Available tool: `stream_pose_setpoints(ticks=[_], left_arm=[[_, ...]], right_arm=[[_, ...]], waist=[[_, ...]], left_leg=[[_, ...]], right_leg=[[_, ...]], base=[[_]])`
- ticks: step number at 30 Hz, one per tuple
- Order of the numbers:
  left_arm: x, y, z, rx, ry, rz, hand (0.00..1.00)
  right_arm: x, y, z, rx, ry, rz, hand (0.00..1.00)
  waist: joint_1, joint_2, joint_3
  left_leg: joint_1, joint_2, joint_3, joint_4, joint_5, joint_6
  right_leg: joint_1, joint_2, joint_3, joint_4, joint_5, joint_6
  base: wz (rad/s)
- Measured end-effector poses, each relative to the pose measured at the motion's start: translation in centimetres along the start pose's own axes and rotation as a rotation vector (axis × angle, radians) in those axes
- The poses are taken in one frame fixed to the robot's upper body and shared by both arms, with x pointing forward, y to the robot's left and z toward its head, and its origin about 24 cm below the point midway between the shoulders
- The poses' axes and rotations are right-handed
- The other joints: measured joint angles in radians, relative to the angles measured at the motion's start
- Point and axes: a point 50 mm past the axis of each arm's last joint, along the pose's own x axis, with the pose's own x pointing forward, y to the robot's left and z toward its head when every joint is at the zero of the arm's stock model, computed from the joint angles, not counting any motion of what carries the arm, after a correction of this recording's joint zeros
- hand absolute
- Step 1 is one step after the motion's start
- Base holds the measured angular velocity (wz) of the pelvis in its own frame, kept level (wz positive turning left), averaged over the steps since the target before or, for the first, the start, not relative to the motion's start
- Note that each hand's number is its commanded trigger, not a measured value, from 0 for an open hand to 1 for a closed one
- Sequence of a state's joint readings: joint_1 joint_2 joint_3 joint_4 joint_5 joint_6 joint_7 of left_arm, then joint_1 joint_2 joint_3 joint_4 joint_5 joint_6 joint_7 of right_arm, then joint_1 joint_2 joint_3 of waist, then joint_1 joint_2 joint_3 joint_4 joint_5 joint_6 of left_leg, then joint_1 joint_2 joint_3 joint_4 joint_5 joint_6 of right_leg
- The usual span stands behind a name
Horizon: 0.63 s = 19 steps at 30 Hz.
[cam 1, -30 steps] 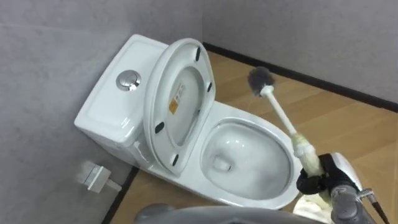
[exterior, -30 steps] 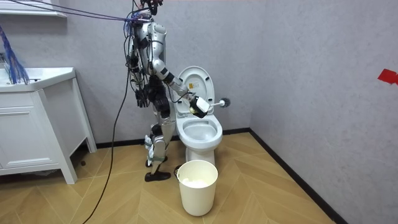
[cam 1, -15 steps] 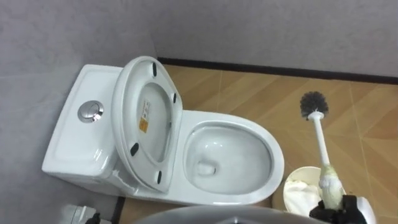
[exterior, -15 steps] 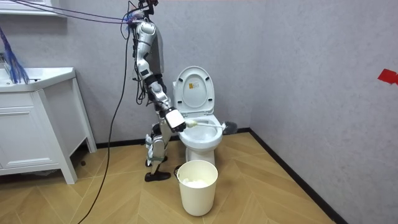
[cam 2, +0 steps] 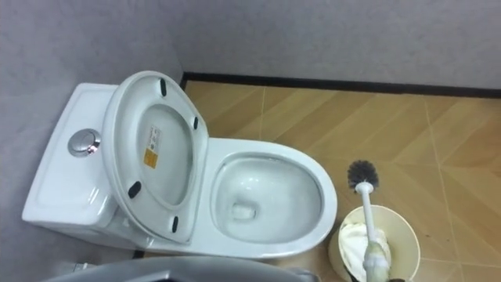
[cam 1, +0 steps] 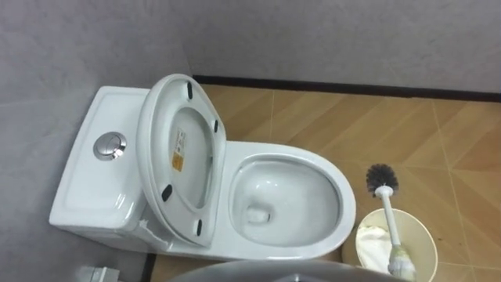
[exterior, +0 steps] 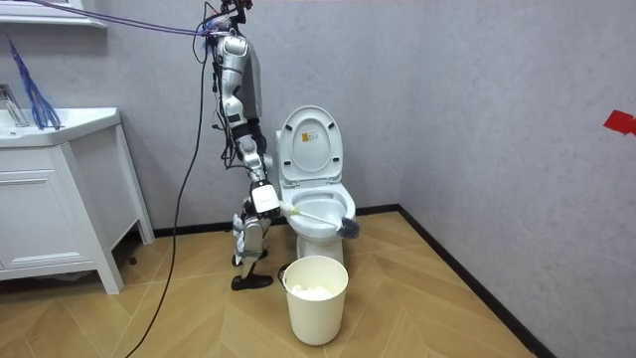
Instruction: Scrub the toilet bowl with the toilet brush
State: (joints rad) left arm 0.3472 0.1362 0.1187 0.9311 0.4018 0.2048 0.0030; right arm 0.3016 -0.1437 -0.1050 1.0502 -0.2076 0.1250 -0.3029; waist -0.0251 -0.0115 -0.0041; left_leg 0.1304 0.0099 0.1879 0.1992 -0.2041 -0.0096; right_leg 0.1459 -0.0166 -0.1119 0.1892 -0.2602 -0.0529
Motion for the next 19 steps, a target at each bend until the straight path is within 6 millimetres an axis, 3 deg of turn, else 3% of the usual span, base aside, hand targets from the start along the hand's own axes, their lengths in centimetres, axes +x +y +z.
stream_pose_setpoints(ticks=[1, 2, 12, 19], left_arm=[[0.0, 0.0, 0.0, 0.0, 0.0, 0.0, 0.0], [0.0, 0.0, -0.1, 0.0, 0.001, 0.0, 0.0], [0.0, -0.2, -0.1, 0.0, 0.012, -0.017, 0.0], [-0.1, -0.4, -0.8, -0.006, 0.048, -0.021, 0.0]], right_arm=[[0.0, 0.0, 0.1, 0.015, 0.004, 0.003, 0.92], [0.1, 0.0, -0.1, 0.034, 0.02, 0.006, 0.0], [0.0, 0.6, -2.2, 0.183, 0.181, 0.08, 0.0], [-0.3, 1.2, -3.7, 0.239, 0.285, 0.13, 0.0]], waist=[[0.0, 0.0, 0.0002], [-0.002, 0.002, 0.0009], [-0.001, 0.018, -0.0003], [-0.002, 0.02, -0.0014]], left_leg=[[-0.002, 0.001, 0.0, 0.0, -0.001, 0.0], [-0.007, 0.001, 0.0, 0.001, -0.001, 0.0], [-0.016, 0.0, -0.004, -0.005, -0.005, 0.001], [-0.015, -0.003, -0.037, -0.011, -0.005, 0.001]], right_leg=[[-0.002, 0.0, 0.0, 0.0, 0.0, 0.0], [-0.006, 0.001, -0.001, 0.0, 0.0, 0.0], [-0.019, 0.001, 0.002, -0.002, 0.0, 0.0], [-0.015, 0.001, -0.006, -0.004, 0.0, 0.0]], base=[[0.0], [0.0], [-0.01], [0.02]])
